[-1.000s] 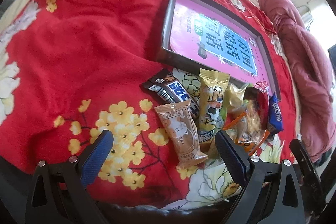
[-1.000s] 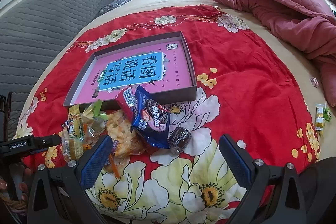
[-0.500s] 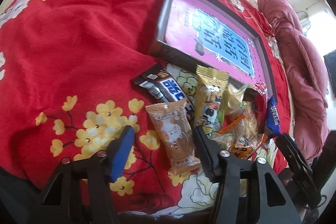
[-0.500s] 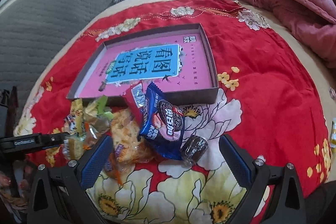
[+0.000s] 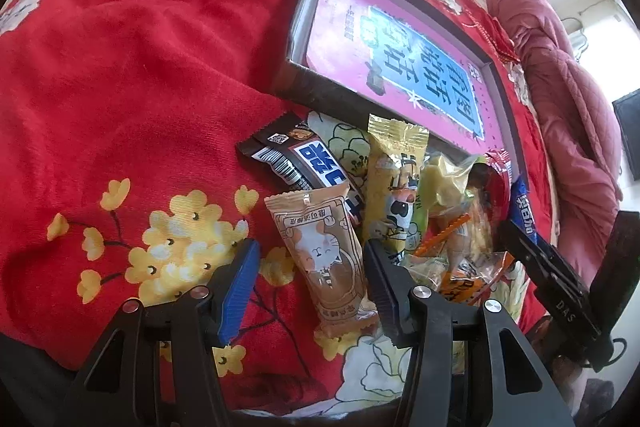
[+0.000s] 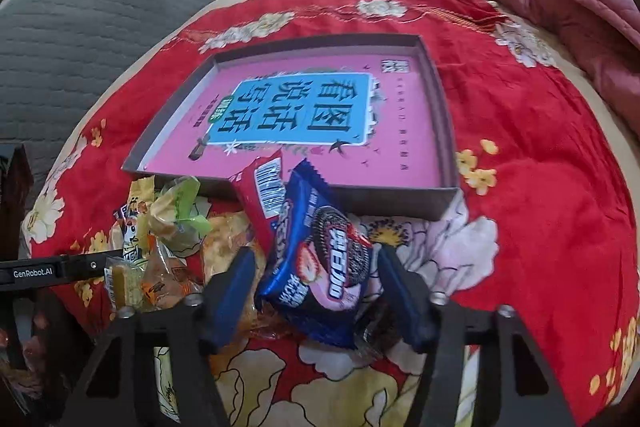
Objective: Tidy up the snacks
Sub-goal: 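Grasp the blue biscuit pack with the right tool while the left tool grasps the tan wafer packet, then carry the blue pack into the tray with the right tool while the left tool carries the tan packet there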
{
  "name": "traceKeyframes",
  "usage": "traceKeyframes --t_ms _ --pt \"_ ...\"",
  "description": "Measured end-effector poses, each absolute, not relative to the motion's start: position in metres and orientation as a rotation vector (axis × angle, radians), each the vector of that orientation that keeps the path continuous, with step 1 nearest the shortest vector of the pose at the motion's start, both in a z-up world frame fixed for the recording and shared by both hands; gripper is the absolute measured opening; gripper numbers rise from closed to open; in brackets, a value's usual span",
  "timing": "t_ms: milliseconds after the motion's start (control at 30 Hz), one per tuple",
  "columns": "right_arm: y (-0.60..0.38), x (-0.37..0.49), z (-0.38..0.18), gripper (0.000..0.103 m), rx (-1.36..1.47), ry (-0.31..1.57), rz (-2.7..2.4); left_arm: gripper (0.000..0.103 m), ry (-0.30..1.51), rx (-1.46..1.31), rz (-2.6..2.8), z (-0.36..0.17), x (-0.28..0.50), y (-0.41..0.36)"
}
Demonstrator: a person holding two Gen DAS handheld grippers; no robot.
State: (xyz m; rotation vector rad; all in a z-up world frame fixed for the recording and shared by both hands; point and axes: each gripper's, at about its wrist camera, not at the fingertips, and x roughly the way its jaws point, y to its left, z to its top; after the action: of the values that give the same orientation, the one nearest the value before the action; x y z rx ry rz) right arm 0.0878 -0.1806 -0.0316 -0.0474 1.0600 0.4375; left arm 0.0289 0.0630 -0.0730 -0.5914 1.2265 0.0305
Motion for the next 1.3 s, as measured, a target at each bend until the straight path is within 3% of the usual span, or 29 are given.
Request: traceKeyframes --t_ms 133,233,400,533,1300 --pt "-0.184 0.09 -0.032 0.053 -0.026 1.048 0.446 0.054 1.22 -0.604 0.023 -0.075 0.029 0.065" --pt "-0.189 0.091 -0.031 0.051 0.007 1.041 0.451 0.039 1.21 -0.603 0.024 -0.076 0.03 0.067" --pt "-0.195 0.092 -0.027 0.046 0.046 1.025 0.454 0.033 1.197 -0.613 0.01 -0.075 0.03 0.068" --pt "-0.201 0.09 -0.02 0.04 0.073 1.0 0.46 0.031 1.182 -0.602 0.003 -0.069 0.028 0.067" --pt "-0.217 0.09 -0.005 0.03 0.172 0.955 0.477 0.03 1.053 -0.531 0.028 -0.014 0.025 0.068"
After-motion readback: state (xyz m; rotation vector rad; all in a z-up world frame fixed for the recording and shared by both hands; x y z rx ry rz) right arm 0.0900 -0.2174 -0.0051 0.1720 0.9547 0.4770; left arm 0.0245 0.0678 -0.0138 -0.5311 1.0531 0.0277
